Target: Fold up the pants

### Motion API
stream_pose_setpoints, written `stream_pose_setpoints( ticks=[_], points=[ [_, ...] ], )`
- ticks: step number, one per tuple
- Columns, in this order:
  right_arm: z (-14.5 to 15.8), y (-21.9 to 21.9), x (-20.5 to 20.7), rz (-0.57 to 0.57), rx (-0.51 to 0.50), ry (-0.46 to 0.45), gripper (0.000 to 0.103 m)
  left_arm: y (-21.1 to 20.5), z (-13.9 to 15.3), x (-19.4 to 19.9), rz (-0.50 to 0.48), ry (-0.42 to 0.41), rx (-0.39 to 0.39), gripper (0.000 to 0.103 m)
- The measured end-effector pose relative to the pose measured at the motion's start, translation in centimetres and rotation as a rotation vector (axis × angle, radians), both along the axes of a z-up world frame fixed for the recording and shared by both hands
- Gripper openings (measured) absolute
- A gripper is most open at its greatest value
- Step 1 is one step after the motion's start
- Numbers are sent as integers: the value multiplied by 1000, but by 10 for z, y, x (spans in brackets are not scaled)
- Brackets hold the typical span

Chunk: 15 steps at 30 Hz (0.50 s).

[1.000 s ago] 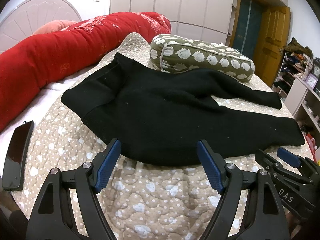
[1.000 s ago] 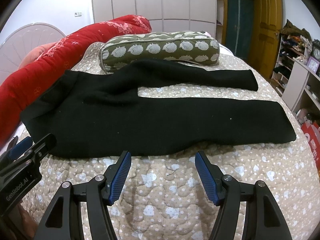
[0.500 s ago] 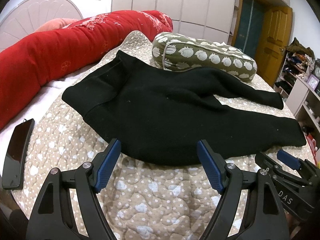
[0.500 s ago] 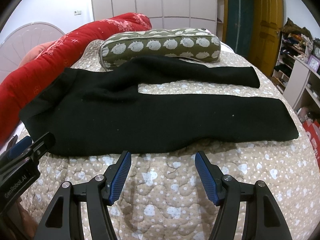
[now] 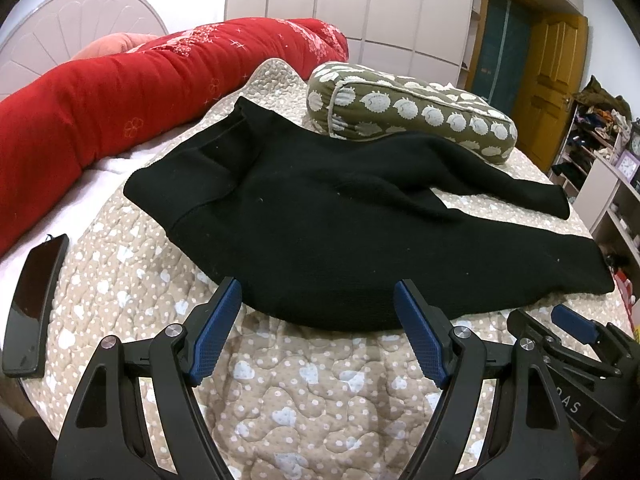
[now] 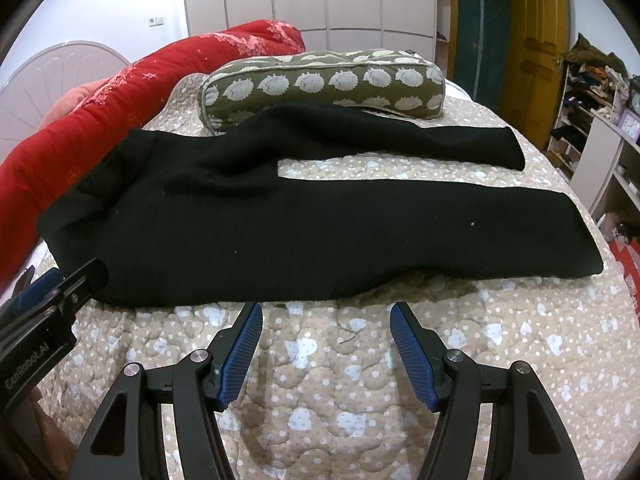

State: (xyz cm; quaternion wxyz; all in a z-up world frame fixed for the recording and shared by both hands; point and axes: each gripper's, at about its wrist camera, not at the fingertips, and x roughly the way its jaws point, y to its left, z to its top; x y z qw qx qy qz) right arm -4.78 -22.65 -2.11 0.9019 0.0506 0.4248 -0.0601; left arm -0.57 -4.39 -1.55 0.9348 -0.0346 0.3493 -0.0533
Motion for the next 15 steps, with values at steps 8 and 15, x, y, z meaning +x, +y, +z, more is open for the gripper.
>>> stream_pose_setpoints(
  ticks=[8,15],
  points=[
    [-3,1,2,8,1,8,65,-1,-2,1,5,7,-1,79],
    [-3,-14,-2,5,35,8,65,37,8,6,64,42,-114,79]
  ],
)
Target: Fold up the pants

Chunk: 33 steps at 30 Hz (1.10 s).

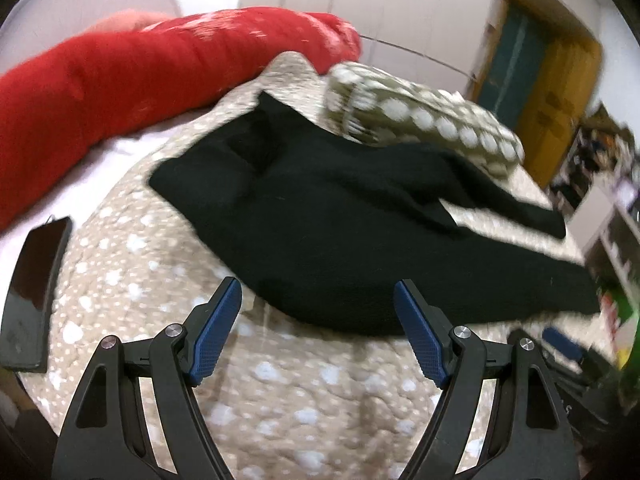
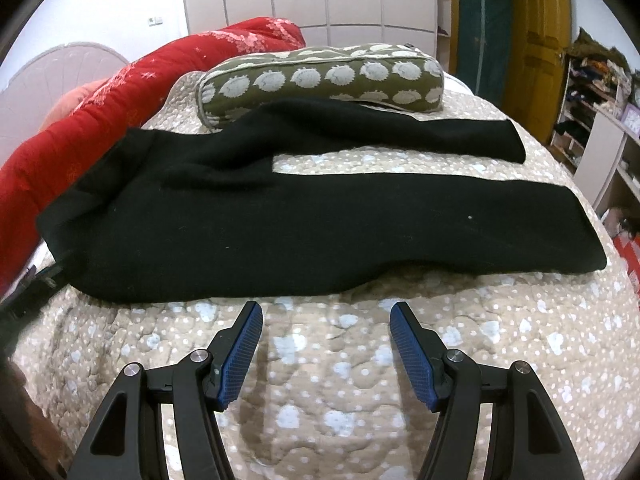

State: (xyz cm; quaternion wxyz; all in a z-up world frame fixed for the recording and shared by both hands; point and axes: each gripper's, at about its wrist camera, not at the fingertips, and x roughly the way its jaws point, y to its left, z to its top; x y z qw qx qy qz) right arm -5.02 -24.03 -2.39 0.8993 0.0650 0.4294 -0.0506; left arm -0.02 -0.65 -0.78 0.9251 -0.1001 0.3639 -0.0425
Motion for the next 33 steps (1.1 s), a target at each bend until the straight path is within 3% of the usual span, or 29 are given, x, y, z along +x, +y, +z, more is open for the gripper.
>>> stream_pose_setpoints(
  ticks=[9,13,18,19,20,21,22,23,24,25,26,30,33],
  points=[
    [-3,-45,-4,58,206,-4,65,76,-8,19,228,87,-234,81],
    [-13,-54,8,33,302,-23,69,68,-19,40,204,142,-259,83],
    [-17,-58,35,13,382,-45,69,46,-28,68,145,170,-230,83],
    [-17,-58,40,13,394,-53,64,45,-29,74,152,176,-235,83],
    [-18,-58,44,18,396,-59,42,46,-32,80,164,186,-248,83],
    [-19,-57,48,23,392,-59,29,48,-36,85,186,197,-261,81],
    [-21,-56,51,27,393,-52,17,48,-38,87,207,207,-251,71],
    [-22,-56,52,25,395,-54,15,47,-37,89,221,210,-205,60],
    [-22,-56,52,26,393,-60,12,43,-35,89,219,211,-154,33],
    [-19,-55,51,34,390,-69,9,39,-32,89,202,204,-127,17],
    [-16,-53,48,46,383,-79,8,39,-29,86,176,194,-142,13],
    [5,-40,32,124,335,-100,5,48,-12,69,148,171,-186,10],
    [17,-34,15,176,353,-97,5,59,-1,45,131,157,-194,9]
  ],
)
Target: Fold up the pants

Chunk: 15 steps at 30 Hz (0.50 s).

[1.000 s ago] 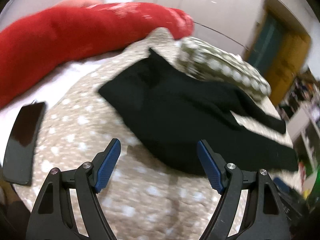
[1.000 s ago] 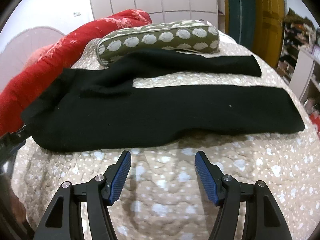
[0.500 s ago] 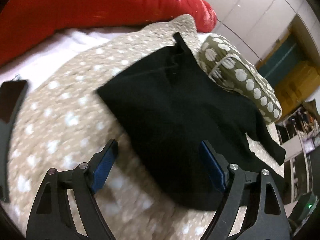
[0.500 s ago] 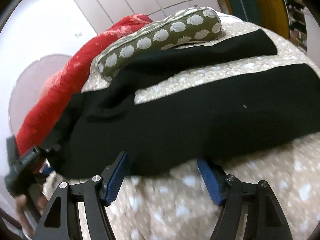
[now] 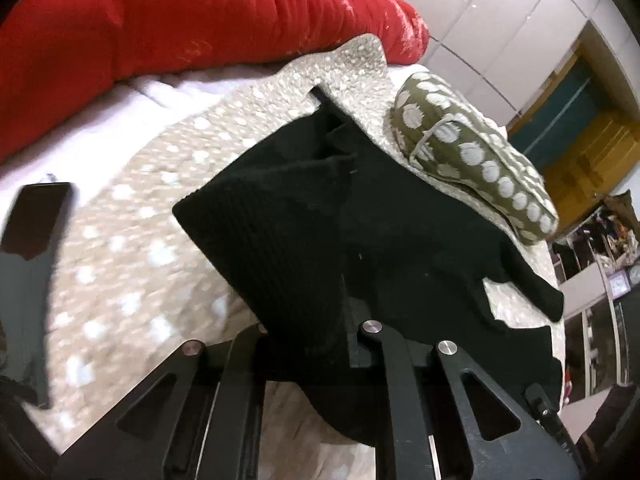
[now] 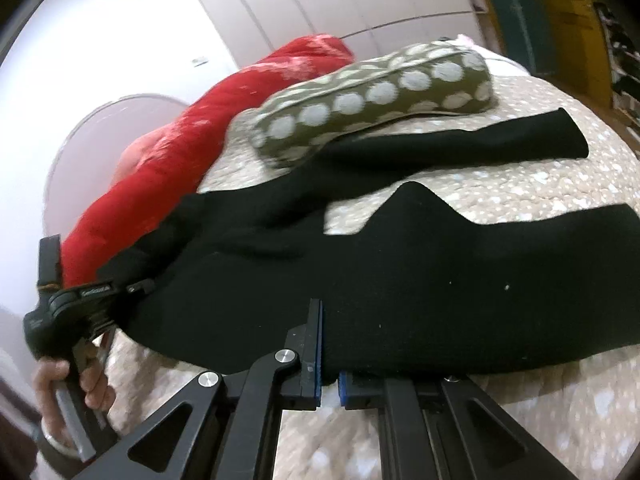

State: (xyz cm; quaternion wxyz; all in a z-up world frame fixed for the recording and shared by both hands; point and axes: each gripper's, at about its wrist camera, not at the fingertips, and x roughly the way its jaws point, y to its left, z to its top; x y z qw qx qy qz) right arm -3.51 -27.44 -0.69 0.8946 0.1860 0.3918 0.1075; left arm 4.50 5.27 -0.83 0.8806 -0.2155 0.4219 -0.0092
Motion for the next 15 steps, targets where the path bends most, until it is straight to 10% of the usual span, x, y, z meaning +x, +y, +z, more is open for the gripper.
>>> stream_pose_setpoints(
  ticks=[10,15],
  points=[
    [-28,-6,-52,36,59,142,26,20,-32,-34,55,77,57,12],
    [-1,-62,-95,-103,-94,88,39,27,-31,-38,68,93,24,22]
  ],
)
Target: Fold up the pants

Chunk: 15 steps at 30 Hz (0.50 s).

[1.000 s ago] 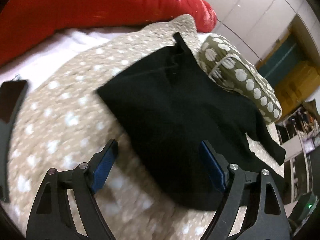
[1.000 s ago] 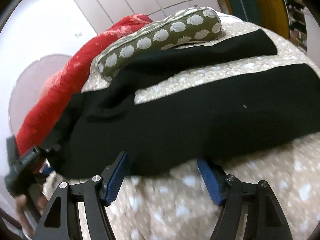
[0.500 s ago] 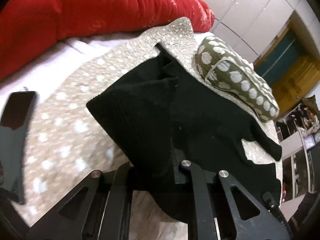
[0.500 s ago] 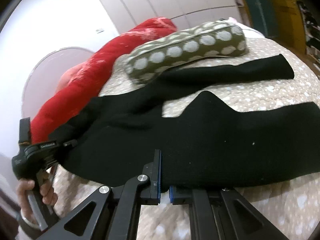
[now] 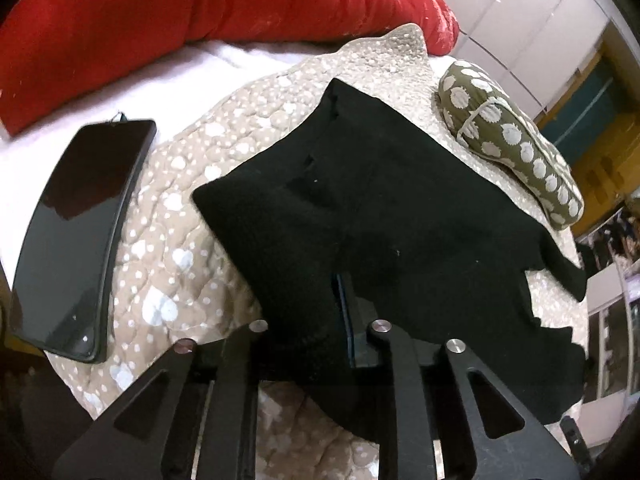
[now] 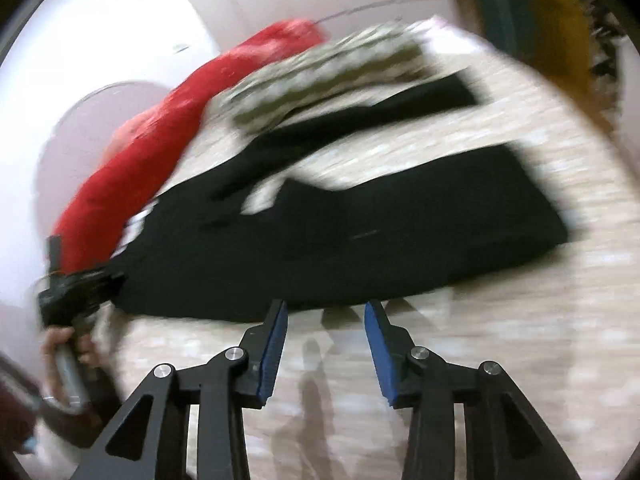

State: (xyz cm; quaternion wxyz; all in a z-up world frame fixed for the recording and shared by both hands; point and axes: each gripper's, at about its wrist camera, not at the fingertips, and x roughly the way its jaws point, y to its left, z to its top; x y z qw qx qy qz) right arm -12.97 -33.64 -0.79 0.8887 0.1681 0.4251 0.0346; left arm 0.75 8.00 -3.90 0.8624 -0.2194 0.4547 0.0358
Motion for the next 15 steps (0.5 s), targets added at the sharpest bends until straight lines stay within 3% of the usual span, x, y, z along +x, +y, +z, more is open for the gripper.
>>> stream_pose_setpoints(
  ticks=[4,6,9,10,13,15],
  points=[
    [4,-57,-10,-243,-113,-6,44,2,2,-9,9,-3,20,30],
    [-3,-75,-1,-311,-144,18,44,-2,4,-12,8,-2,64,37],
    [-18,-95,20,-366,-120,32,44,-3,3,-13,9,2,82,38],
    [-24,-98,32,-363,-93,37,41,-3,3,-14,11,4,81,38],
    [-23,-92,44,-326,-58,1,7,-5,3,-12,3,21,99,39],
    [-14,-86,38,-309,-84,-30,7,-7,4,-11,-5,27,115,39]
  ],
)
